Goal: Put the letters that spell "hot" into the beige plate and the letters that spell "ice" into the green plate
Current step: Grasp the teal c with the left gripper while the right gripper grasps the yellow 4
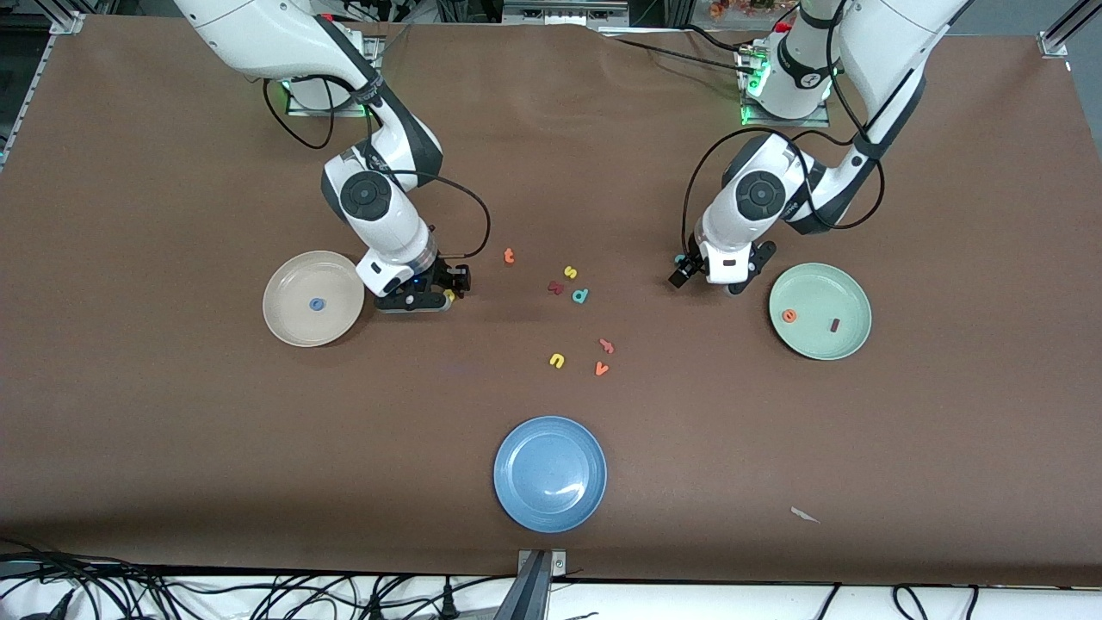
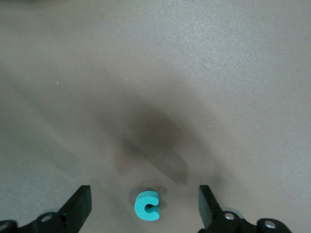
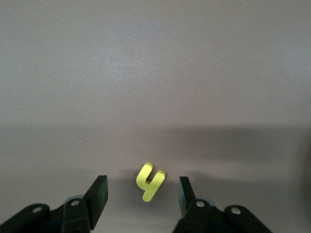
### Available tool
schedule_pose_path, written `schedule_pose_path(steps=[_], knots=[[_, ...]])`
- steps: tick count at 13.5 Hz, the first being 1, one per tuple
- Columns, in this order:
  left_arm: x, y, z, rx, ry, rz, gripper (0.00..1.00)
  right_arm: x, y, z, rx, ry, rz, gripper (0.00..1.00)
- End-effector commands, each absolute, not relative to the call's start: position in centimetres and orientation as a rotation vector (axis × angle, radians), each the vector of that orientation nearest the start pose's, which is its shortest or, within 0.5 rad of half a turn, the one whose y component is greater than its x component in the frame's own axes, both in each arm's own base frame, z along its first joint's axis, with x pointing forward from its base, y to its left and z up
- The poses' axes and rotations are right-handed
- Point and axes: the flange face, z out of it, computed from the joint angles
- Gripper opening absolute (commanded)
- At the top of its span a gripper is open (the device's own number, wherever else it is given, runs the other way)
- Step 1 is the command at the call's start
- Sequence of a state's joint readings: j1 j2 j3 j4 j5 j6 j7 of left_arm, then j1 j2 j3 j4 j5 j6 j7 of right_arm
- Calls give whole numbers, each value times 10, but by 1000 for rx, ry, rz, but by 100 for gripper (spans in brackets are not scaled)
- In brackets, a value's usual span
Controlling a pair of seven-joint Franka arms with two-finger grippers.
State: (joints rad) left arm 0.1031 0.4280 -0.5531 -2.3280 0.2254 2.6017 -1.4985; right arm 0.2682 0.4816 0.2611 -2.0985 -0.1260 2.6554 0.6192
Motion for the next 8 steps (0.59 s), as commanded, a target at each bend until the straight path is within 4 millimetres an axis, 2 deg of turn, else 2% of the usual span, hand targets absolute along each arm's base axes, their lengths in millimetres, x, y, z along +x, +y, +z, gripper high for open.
schedule_pose_path(steps=[1, 4, 8], knots=[[436, -242, 177, -2813, -1386, 116, 94, 511, 297, 193, -3047, 120, -75, 66], [426, -259, 177, -2777, -1435, 77, 86, 504, 308, 188, -3035, 244, -64, 66], [422, -265, 177, -2771, -1440, 72, 72, 502, 312, 183, -3020, 315, -64, 66]])
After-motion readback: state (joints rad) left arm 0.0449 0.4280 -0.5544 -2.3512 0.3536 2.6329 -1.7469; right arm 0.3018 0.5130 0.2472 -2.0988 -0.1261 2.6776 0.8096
